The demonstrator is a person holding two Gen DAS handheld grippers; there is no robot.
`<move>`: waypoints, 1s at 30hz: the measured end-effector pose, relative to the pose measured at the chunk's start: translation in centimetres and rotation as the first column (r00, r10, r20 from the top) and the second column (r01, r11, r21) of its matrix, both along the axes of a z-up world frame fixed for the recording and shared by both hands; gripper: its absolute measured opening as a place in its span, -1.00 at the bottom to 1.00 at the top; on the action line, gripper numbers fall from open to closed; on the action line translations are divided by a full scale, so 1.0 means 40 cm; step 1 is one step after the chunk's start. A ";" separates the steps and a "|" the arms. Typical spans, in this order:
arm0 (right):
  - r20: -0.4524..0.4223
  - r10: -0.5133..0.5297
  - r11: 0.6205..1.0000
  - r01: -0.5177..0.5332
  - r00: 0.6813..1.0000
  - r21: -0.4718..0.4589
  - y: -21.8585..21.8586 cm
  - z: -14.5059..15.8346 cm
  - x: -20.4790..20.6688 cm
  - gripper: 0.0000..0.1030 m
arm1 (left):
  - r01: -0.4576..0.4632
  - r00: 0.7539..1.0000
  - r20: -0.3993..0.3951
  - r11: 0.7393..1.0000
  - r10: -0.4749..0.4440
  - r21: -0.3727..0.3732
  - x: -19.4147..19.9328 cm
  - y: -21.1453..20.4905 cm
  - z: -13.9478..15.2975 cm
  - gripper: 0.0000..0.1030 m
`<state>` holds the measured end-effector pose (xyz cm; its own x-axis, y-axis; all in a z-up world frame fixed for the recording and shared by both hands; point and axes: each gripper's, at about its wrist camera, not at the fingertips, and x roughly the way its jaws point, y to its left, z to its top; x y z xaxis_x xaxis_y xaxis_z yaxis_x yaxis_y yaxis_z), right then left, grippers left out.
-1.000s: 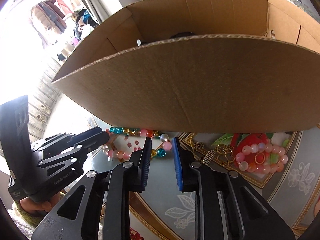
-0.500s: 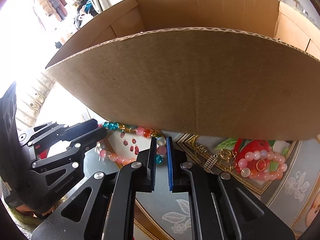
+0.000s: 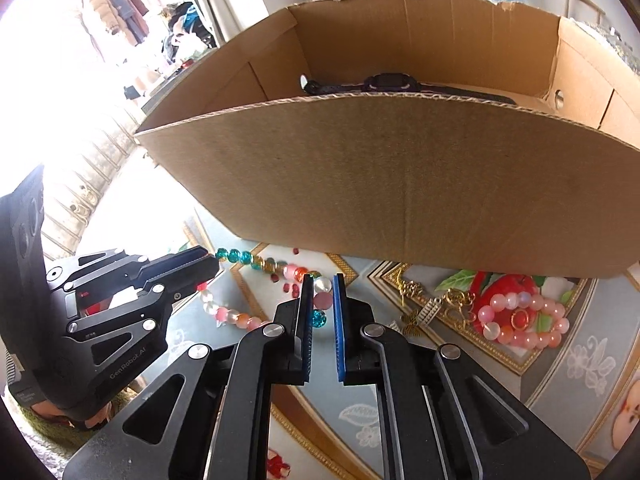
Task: Organize jewelry
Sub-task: 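Close the right gripper on the multicolour bead bracelet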
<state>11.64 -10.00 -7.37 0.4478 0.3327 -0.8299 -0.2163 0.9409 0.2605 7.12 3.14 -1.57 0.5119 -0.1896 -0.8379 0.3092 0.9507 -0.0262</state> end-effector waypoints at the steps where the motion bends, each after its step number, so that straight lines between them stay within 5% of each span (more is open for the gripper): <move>1: 0.004 0.006 1.000 -0.006 1.000 0.002 0.004 0.004 -0.010 -0.86 | 0.000 1.000 -0.003 1.000 0.000 -0.002 -0.002 0.007 0.003 -0.82; 30: -0.002 0.082 0.981 -0.081 0.997 -0.178 0.135 -0.083 -0.082 -0.82 | 0.020 0.999 -0.049 0.999 -0.018 0.041 -0.051 -0.003 -0.029 -0.81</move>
